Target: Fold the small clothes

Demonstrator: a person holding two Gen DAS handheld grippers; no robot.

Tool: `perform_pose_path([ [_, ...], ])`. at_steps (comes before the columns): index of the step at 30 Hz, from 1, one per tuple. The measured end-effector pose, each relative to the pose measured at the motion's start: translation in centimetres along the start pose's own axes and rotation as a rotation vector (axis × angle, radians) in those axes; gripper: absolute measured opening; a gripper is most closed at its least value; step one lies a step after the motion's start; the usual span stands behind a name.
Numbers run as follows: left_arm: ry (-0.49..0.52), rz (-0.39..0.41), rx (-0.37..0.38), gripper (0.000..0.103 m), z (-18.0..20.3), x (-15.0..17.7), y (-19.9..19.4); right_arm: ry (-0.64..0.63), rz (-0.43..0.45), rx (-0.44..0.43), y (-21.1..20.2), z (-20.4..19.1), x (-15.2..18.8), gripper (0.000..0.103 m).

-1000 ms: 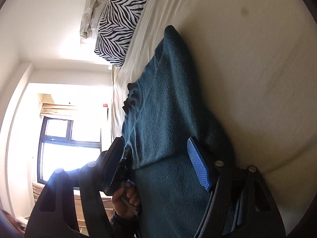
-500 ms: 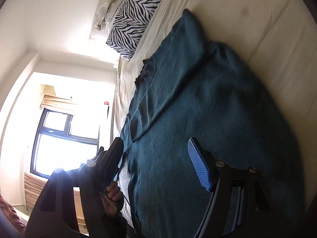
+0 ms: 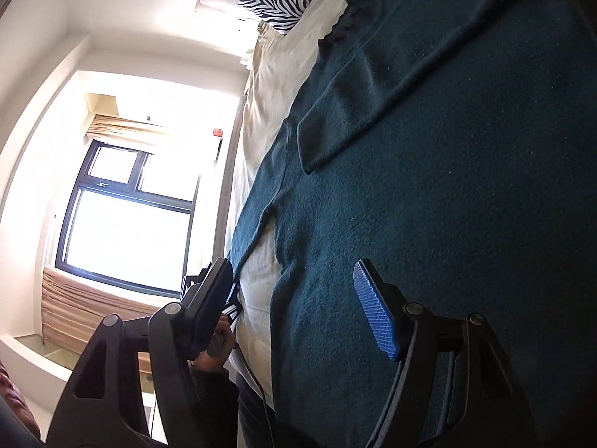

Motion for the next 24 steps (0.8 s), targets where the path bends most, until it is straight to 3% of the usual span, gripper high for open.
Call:
perform_pose_path([
  [5,-0.014,0.001,-0.025,0.065,0.5,-1.2,2.6,0.013,0.015,-0.004,-0.4,-0.7,-0.4,0.067],
  [8,-0.008,-0.012,-0.035,0.054,1.4,-0.7,3.5,0.011,0.027,-0.007,-0.5,-1.2,-0.8,0.067],
  [11,0.060,-0.010,-0.045,0.036,3.3,0.2,3.5,0.009,0.040,-0.009,-1.2,-1.1,-1.8,0.067],
  [12,0.100,-0.014,-0.049,0.023,4.4,0.7,3.5,0.008,0.046,-0.007,-1.4,-1.0,-2.2,0.065],
  [13,0.146,-0.023,-0.061,0.009,5.5,1.5,3.9,0.008,0.055,-0.002,-1.6,-0.8,-2.6,0.065],
  [19,0.539,-0.133,-0.070,0.008,15.8,11.1,8.9,0.060,0.091,0.008,-2.8,1.6,-5.2,0.059],
  [24,0.974,-0.230,-0.109,0.008,22.0,23.5,12.8,0.090,0.120,0.012,-4.1,3.3,-6.5,0.059],
])
Point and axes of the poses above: each gripper's, at about its wrist camera, not at the fingertips, and y roughly the way its jaws point, z to its right, x to its underside, the point moved 4 cm from there along y, roughly the way its jaws point, and after that the axes turned 5 degrees about y, right-handed, at the moved point
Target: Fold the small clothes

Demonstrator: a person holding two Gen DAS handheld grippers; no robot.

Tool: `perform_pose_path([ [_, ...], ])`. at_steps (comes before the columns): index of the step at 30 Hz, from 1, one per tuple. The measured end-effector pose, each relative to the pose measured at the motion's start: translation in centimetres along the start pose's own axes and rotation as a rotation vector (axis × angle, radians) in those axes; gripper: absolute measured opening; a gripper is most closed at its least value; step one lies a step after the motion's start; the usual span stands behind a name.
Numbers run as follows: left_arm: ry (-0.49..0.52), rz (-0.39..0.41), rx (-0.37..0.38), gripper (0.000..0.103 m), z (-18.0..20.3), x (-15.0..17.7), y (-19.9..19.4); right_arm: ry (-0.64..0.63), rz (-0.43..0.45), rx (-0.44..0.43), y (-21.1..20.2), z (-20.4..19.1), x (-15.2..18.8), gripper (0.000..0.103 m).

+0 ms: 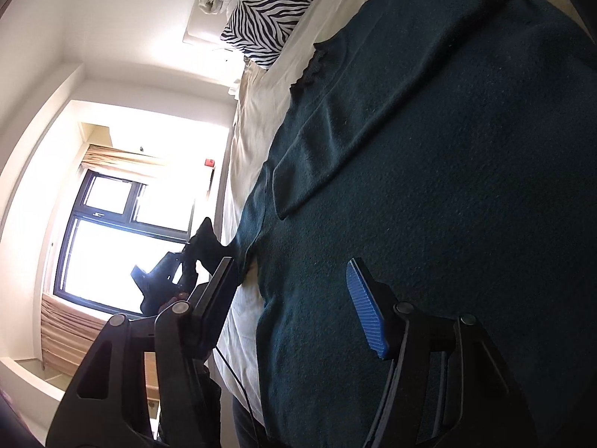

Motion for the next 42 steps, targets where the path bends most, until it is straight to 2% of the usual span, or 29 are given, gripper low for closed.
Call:
perform_pose_path([
  [2,0.252,-0.039,-0.061,0.008,5.6,2.6,2.0,0.006,0.002,-0.003,-0.2,0.0,-1.1,0.059],
  [3,0.410,-0.059,-0.111,0.008,8.4,4.7,3.1,0.001,-0.005,-0.001,0.0,-0.1,-1.6,0.059],
  [5,0.667,-0.065,-0.198,0.008,11.4,8.6,4.2,-0.006,-0.022,0.016,0.6,-0.4,-2.6,0.059],
  [8,1.086,0.012,-0.363,0.008,14.5,14.5,4.7,-0.019,-0.036,0.033,1.5,-0.7,-4.0,0.059],
  [9,1.232,0.040,-0.394,0.008,15.7,16.5,5.2,-0.018,-0.037,0.040,1.9,-0.7,-4.5,0.059],
  [13,1.441,0.046,-0.413,0.009,16.2,19.9,6.0,0.003,-0.064,0.057,3.1,-0.1,-6.1,0.059],
  [16,1.477,0.046,-0.413,0.009,16.1,20.2,6.0,0.015,-0.109,0.068,4.5,0.3,-6.5,0.060],
  [21,1.448,0.042,-0.409,0.009,15.7,19.6,6.1,0.063,-0.184,0.069,6.9,1.1,-5.9,0.061],
  [25,1.418,0.044,-0.399,0.009,15.6,19.0,6.1,0.062,-0.224,0.015,8.8,0.0,-5.4,0.061],
  [27,1.399,0.048,-0.394,0.009,14.7,19.3,4.3,0.057,-0.259,0.029,10.8,-0.6,-5.4,0.059],
  [28,1.391,0.049,-0.392,0.010,14.7,19.1,4.3,0.059,-0.272,0.039,11.7,-0.7,-5.2,0.055],
  [30,1.377,0.048,-0.389,0.011,14.4,18.6,4.2,0.056,-0.300,0.072,13.2,-0.6,-5.2,0.030],
  [31,1.367,0.050,-0.385,0.012,14.3,18.3,4.1,0.043,-0.302,0.090,13.5,-0.6,-5.2,0.026],
  [33,1.352,0.053,-0.372,0.014,14.1,17.9,3.9,-0.019,-0.287,0.136,14.1,-1.2,-5.3,0.008],
  [34,1.347,0.055,-0.367,0.014,14.0,17.8,3.8,-0.059,-0.271,0.161,14.0,-1.7,-5.5,0.008],
  [35,1.342,0.057,-0.363,0.016,13.8,17.7,3.7,-0.092,-0.253,0.179,13.8,-2.3,-5.6,0.007],
  [36,1.336,0.060,-0.360,0.025,13.8,17.4,3.5,-0.125,-0.233,0.195,13.4,-3.0,-5.8,0.007],
  [37,1.326,0.064,-0.353,0.041,13.6,17.1,3.4,-0.147,-0.214,0.204,13.0,-3.6,-6.1,0.007],
  [39,1.298,0.083,-0.340,0.059,13.4,16.4,2.7,-0.194,-0.166,0.221,11.9,-5.1,-7.0,0.007],
  [42,1.217,0.096,-0.296,0.064,13.2,14.8,1.0,-0.254,-0.123,0.239,10.4,-7.0,-8.4,0.007],
])
Point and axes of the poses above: each gripper's, at about its wrist camera, not at the fingertips, and y roughly the way its jaws point, z to its right, x to its underside, the point moved 4 cm from there along y, roughly the way its jaws point, and after that the axes turned 5 degrees about y, right-handed, at the moved point
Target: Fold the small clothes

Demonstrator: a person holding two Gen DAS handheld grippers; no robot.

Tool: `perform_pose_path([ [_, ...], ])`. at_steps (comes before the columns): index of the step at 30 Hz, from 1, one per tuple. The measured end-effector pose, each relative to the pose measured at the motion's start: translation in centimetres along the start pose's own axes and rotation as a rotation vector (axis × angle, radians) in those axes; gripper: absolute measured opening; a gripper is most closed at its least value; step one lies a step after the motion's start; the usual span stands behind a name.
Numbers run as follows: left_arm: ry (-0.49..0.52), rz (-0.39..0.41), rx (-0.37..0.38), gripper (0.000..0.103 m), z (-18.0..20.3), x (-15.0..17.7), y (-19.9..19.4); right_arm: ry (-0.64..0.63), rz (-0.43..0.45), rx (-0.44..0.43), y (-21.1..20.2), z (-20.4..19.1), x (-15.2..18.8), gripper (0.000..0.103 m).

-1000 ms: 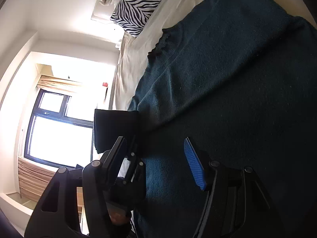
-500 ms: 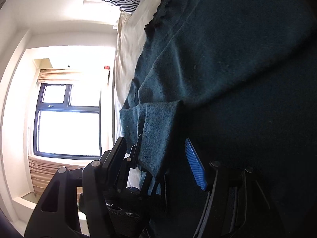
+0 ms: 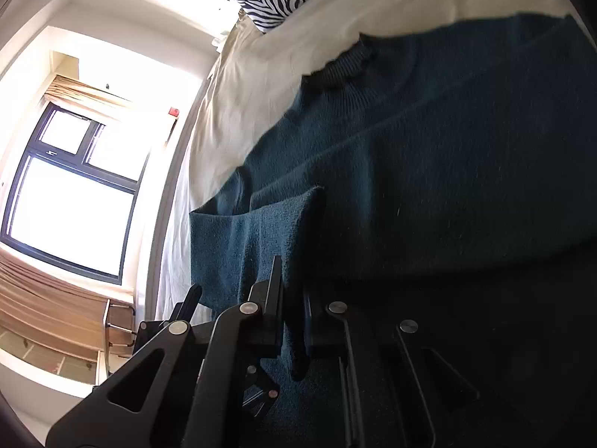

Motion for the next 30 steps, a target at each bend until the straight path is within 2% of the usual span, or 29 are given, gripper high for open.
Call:
perform_pose_path([
  [5,-0.234,-0.006,0.094,0.064,-4.4,1.1,-1.0,-0.036,0.047,0.091,-2.4,0.8,-3.1,0.007],
  [6,-0.318,-0.020,0.126,0.063,-5.9,2.0,-0.6,-0.029,0.054,0.111,-2.9,1.5,-3.8,0.007],
  [10,-0.579,-0.088,0.205,0.039,-11.0,5.6,1.5,0.029,0.072,0.157,-5.6,5.6,-5.4,0.007],
  [13,-0.798,-0.136,0.282,0.031,-14.4,8.6,3.4,0.075,0.086,0.177,-6.3,8.0,-6.4,0.007],
  [17,-1.057,-0.166,0.418,0.026,-16.4,11.4,5.1,0.100,0.078,0.194,-6.2,9.9,-6.6,0.007],
  [21,-1.175,-0.165,0.526,0.026,-15.9,11.5,6.7,0.118,0.080,0.191,-5.0,10.6,-6.7,0.007],
  [25,-1.260,-0.160,0.602,0.025,-15.8,11.6,8.4,0.124,0.080,0.199,-3.9,10.9,-7.2,0.007],
  [30,-1.318,-0.148,0.654,0.025,-16.1,11.6,9.9,0.128,0.076,0.216,-3.8,11.6,-7.7,0.007],
])
Point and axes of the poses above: each gripper's, at about its wrist camera, not at the fingertips, and y roughly the way its jaws point, z to its right, x to its underside, the point moved 4 cm from there along y, roughly the way its jaws point, and after that the axes turned 5 degrees about y, right-handed, at the moved point
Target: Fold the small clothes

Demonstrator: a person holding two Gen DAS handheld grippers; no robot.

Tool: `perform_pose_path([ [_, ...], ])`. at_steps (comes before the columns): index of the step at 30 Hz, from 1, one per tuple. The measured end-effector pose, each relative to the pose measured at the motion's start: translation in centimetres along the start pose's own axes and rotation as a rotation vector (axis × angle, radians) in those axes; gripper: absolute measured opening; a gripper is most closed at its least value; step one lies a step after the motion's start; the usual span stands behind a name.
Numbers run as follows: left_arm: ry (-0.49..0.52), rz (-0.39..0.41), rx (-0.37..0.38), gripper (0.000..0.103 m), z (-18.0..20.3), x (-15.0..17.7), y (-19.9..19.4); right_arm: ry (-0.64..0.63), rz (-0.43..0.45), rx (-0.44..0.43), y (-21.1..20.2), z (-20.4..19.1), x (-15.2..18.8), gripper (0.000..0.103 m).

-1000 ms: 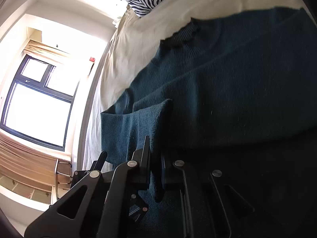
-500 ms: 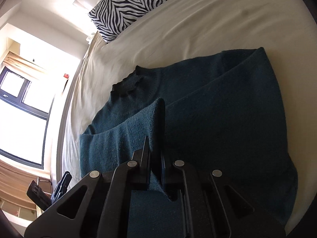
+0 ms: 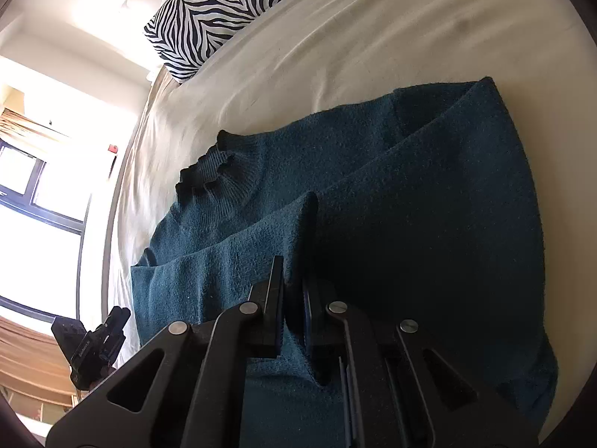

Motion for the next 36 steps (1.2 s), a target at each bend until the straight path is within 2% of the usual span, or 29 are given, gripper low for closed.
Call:
perform_pose_path([
  [9,-0.024,-0.025,0.054,0.025,-0.3,-1.1,2.4,0.025,-0.012,-0.017,0.8,1.3,-0.1,0.007],
  [12,-0.065,-0.072,0.095,0.025,-1.2,-1.5,4.4,0.064,-0.020,-0.061,0.9,2.0,-0.2,0.007],
  [15,-0.121,-0.093,0.107,0.012,-3.0,-2.2,5.9,0.111,-0.028,-0.119,1.0,2.9,-0.2,0.007],
  [20,-0.094,-0.113,0.110,0.009,-2.8,-2.5,6.1,0.142,-0.029,-0.169,1.1,3.5,0.0,0.008],
  [23,-0.075,-0.117,0.122,0.013,-2.3,-1.3,5.1,0.161,-0.013,-0.184,1.0,3.7,0.3,0.008],
  [26,-0.058,-0.116,0.140,0.021,-1.9,0.4,3.6,0.167,0.012,-0.194,0.6,4.0,0.7,0.008],
  [29,-0.020,-0.126,0.133,0.021,-1.4,2.4,2.0,0.182,0.045,-0.205,-0.1,4.7,1.0,0.008],
  [35,-0.014,-0.152,0.140,0.030,-0.9,6.4,-1.8,0.222,0.120,-0.187,-3.4,7.1,2.4,0.009],
  [36,-0.019,-0.161,0.138,0.036,-0.8,7.3,-2.8,0.231,0.127,-0.167,-4.5,7.5,3.0,0.015],
])
Point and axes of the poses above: each gripper's, at about its wrist camera, not at the fingertips, and y roughly the way its jaws point, z to its right, x to its underside, the point moved 4 cm from there along y, roughly the way its jaws point, and after that the axes turned 5 degrees about y, right-handed, at the moved point
